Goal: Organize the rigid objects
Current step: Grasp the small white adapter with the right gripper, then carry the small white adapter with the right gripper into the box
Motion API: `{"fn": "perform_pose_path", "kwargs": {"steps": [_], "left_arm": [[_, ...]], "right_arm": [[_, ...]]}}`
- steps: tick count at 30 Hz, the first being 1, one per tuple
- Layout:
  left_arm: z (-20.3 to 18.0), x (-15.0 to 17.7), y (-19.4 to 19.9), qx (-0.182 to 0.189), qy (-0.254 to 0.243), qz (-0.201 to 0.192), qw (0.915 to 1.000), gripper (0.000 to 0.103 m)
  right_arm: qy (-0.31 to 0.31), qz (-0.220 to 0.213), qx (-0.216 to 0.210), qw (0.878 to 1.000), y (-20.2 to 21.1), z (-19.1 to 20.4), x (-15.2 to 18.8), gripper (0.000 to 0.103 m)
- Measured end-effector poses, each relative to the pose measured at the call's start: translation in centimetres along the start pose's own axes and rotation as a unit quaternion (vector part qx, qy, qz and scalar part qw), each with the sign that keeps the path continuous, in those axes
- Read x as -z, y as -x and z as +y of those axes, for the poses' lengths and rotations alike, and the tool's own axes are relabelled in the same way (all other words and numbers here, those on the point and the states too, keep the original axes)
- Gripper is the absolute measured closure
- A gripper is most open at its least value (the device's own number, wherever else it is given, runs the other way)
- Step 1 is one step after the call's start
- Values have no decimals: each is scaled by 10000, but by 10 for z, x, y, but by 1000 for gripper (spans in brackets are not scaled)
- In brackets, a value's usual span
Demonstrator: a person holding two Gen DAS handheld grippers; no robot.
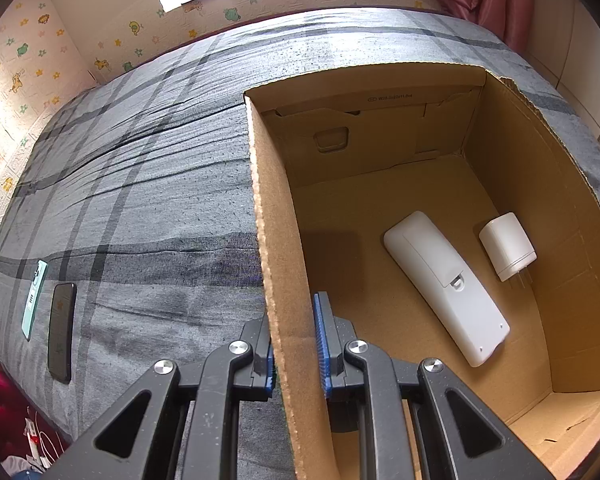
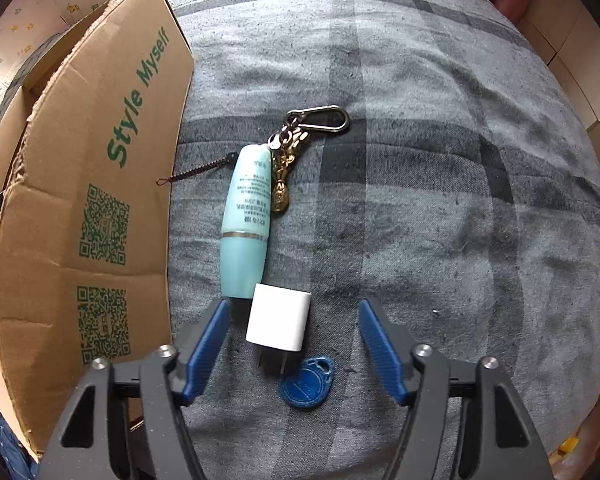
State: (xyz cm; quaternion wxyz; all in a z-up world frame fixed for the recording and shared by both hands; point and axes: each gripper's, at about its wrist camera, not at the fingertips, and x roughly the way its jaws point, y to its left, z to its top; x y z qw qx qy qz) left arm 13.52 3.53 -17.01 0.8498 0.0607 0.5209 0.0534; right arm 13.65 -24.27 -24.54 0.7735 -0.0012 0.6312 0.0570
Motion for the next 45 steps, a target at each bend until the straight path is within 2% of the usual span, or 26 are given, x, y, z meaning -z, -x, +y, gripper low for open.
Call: {"fn": "perform_pose_path", "kwargs": {"steps": [1,2,3,5,13,20,28,45], "left_arm": [[0,0,0,0,1,1,10000,86],[0,0,0,1,0,1,10000,86],[0,0,0,0,0,0,10000,86],[0,0,0,1,1,1,10000,86],[0,0,1,2,11,-5,10000,86],[2,1,0,17,18,0,10000,86],[3,1,-1,18,30,-7,10000,86],[6,2,-4,69,84,11,9999,86]], "right_arm": [[4,17,-24,10000,-1,1,0,40],[-1,18,-61,10000,-2,1,1,46],[-9,14,-93,10000,-2,3,1,59],[-113,63,-208,9997,-4,3,3,74],[-182,-38,-199,9996,1,-10,6,74],[-174,-210,-145,9995,31,-14,1,74],[2,-507,-53,9987,63,-3,-8,74],[427,-1207,-159,9916,121,34,-42,74]]}}
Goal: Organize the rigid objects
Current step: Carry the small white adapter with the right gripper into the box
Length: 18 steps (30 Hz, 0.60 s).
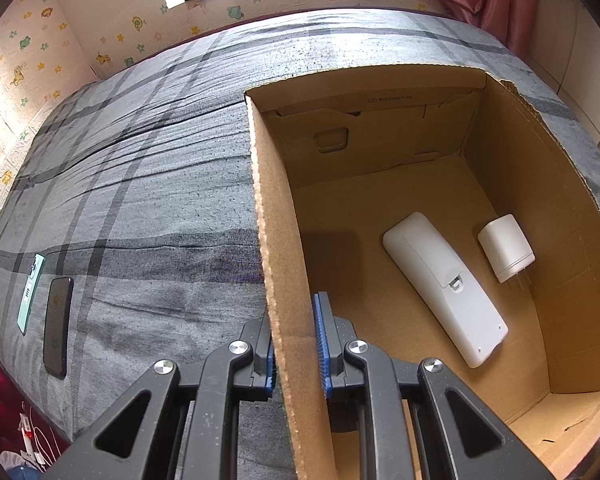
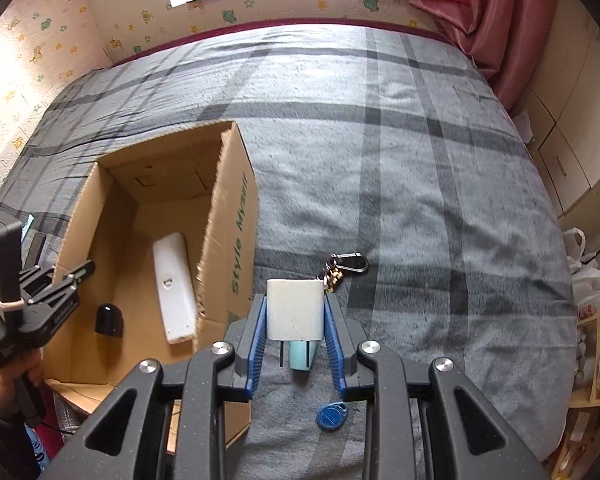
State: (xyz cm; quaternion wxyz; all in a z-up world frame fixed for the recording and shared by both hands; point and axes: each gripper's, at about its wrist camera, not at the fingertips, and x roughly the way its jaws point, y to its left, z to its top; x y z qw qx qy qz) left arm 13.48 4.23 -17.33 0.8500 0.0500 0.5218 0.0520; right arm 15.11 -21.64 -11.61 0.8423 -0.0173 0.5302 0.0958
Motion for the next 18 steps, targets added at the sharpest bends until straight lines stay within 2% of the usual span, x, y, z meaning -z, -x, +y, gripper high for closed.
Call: {"fn": "perform_pose_path", "kwargs": {"steps": [8,18], "left_arm": [[2,0,-3,20,-7,1,10000,86],[4,0,-4,51,8,-1,10000,86]], "right_arm": [[188,-206,-201,9994,11,29,-21,74],[566,-234,-504,9968,5,78,-36,74]]}}
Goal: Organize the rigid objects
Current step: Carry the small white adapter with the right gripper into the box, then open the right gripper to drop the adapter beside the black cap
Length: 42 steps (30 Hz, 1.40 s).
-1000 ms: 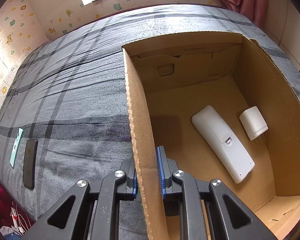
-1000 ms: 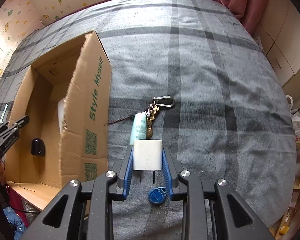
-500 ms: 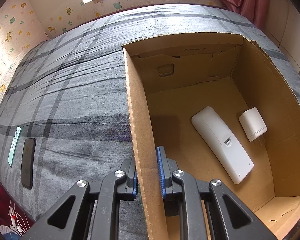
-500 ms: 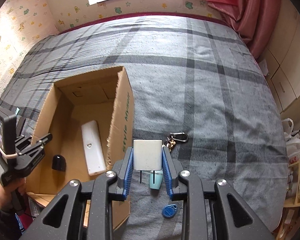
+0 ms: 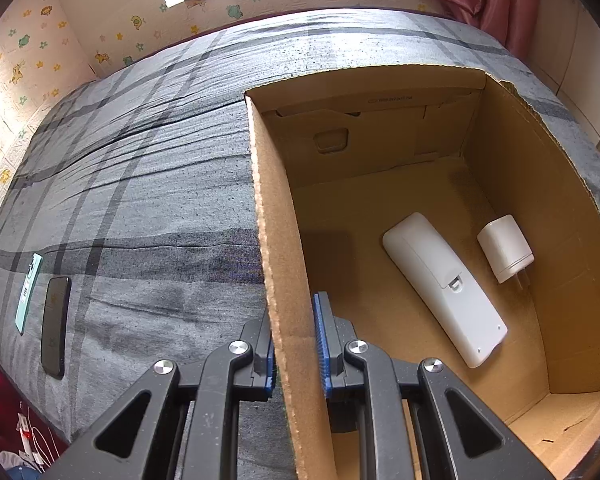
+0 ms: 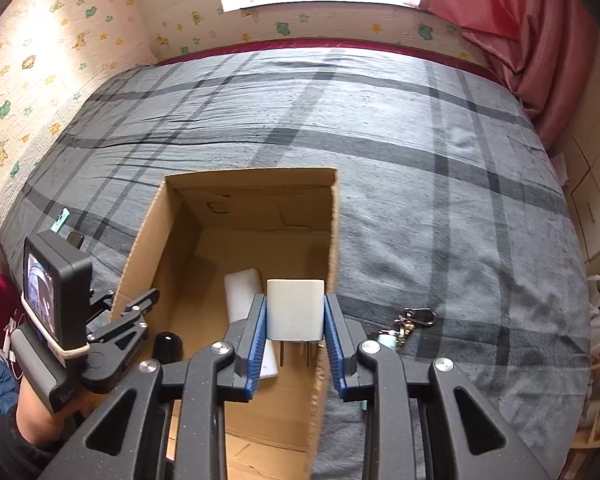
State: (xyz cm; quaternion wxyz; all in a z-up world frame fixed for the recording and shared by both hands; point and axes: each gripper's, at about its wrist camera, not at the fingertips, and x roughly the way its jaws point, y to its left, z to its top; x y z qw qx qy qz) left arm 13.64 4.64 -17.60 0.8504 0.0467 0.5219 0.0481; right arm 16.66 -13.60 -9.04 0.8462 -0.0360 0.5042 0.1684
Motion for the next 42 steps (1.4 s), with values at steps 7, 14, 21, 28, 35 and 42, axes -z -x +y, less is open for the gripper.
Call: {"fn": "perform_pose_path", "kwargs": {"steps": [7,14,21,28,35,42], "left_arm": [[1,0,0,34,34,-5,10000,86],[3,1,-2,58,48,-6,10000,86],[4,1,-2,71,49,-6,10000,86],[5,2,-2,85,64,-22,9999,86],[4,1,-1,71,48,-23,10000,86],[4,2,-1,62,39,-21,10000,86]], "right_arm": [[252,216,-169,9993,-27,32,3,74],[403,562,-230,9973,-62,54,15,74],[467,901,-218,9946,-93,61,31,74],[445,1205,-278,9913,-115,62,43,74],[412,1254,-330,9907,-117,62,43,74],[370,1234,-363,9910,-120,60,41,74]]}}
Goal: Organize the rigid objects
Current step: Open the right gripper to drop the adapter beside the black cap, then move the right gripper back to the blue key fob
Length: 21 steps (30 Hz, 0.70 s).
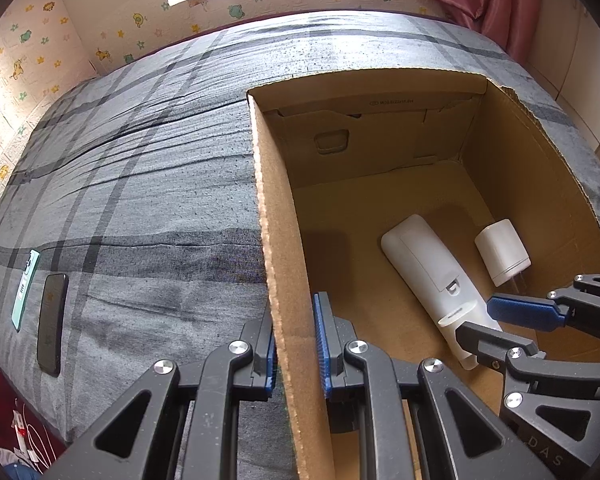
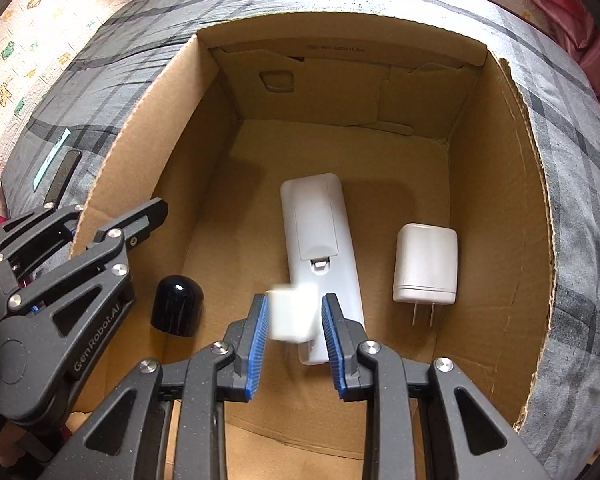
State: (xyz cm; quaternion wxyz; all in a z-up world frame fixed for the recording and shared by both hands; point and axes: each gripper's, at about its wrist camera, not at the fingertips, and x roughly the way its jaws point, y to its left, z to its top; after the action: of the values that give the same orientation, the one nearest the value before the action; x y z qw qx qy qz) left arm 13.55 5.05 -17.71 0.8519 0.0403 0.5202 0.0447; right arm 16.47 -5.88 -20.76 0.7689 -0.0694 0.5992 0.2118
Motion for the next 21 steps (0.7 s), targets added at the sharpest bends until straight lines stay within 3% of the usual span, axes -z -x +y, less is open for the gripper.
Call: {"fn": "perform_pose_path", "kwargs": {"steps": [13,21], "left_arm": [[0,-1,0,-10,-12,10,10000,86],[0,-1,1,-33,-34,18,10000,86]], "right_arm": [[4,-423,133,9990,39,-3,6,72],[-83,-767,346,9964,75,-12,11,54]]}}
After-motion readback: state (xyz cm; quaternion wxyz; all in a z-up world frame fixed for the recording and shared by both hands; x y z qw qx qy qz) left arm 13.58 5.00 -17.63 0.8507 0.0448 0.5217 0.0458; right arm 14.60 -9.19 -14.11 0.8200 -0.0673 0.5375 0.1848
